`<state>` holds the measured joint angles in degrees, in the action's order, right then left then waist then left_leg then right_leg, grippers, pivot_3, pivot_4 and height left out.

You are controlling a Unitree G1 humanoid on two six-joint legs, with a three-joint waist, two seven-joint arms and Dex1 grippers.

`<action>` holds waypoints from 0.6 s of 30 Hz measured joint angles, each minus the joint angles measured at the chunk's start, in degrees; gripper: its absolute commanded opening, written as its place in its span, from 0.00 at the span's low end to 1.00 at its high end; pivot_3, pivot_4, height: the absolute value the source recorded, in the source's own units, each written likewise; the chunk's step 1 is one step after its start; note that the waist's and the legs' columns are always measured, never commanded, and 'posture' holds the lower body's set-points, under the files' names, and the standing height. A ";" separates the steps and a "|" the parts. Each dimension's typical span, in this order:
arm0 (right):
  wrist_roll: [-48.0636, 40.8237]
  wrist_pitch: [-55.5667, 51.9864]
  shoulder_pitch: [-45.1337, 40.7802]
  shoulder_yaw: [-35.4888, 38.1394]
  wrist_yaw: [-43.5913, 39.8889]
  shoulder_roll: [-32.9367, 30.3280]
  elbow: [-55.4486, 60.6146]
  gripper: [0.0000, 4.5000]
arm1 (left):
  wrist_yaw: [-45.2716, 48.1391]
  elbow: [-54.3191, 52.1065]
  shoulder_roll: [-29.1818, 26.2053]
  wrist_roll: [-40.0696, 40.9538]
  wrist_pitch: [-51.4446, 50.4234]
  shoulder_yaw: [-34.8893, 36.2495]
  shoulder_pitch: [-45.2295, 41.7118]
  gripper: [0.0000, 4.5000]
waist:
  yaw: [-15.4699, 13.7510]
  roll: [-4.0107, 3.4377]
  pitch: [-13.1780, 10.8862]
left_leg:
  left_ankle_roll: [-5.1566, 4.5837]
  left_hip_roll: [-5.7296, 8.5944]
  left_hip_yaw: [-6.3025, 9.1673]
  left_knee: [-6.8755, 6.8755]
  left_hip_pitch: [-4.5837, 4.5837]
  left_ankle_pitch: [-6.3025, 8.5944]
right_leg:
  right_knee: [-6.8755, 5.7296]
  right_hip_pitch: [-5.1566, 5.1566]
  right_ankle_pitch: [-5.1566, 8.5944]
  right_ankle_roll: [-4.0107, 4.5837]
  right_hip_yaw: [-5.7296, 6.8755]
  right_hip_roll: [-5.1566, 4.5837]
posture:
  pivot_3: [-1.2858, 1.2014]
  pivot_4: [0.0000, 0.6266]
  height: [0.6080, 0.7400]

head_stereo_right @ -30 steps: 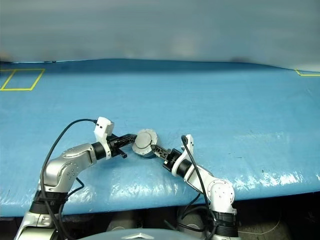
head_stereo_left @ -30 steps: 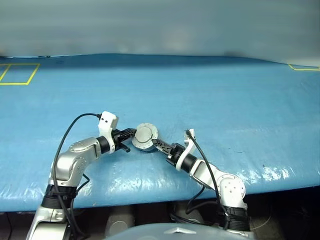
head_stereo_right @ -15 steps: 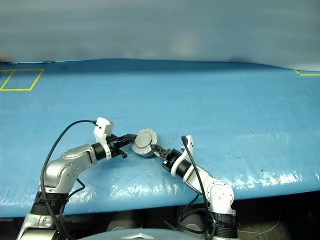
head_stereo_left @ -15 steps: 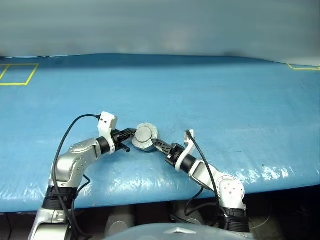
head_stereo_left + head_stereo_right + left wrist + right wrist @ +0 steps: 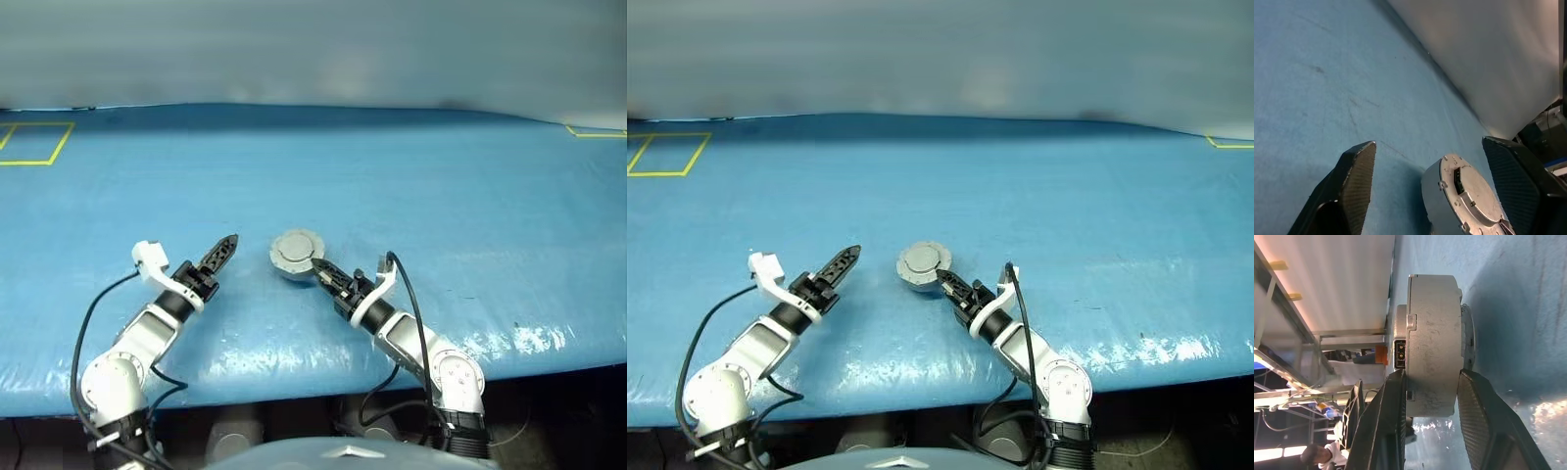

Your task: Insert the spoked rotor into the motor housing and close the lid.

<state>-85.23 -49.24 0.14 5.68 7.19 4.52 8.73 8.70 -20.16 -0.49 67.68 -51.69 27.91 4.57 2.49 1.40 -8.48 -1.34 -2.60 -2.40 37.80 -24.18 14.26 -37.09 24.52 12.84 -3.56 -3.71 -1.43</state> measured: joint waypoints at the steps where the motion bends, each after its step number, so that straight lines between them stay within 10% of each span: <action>1: -0.35 0.31 -0.52 -0.31 0.39 0.00 -0.02 0.25 | -0.94 -0.45 1.69 2.50 0.07 -0.11 1.58 1.00 | -0.02 -0.02 -0.01 | -0.03 0.02 0.00 0.04 -0.05 0.02 | 0.05 -0.01 0.00 0.01 0.00 -0.03 | 0.52 0.24 1.00; 18: -6.04 2.94 -6.66 -6.85 1.92 -0.10 0.20 0.25 | -3.33 -1.77 4.04 21.82 9.74 -12.65 10.93 1.00 | -0.29 -0.01 -0.02 | -0.14 0.13 0.19 0.35 -0.40 0.05 | 0.21 0.03 -0.01 0.12 0.17 0.01 | 0.52 0.24 1.00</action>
<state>-91.27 -46.31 -6.51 -1.17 9.11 4.42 8.93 5.37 -21.93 3.54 89.51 -41.95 15.25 15.50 2.20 1.39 -8.50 -1.47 -2.47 -2.20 38.16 -24.57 14.32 -36.88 24.55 12.83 -3.44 -3.54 -1.41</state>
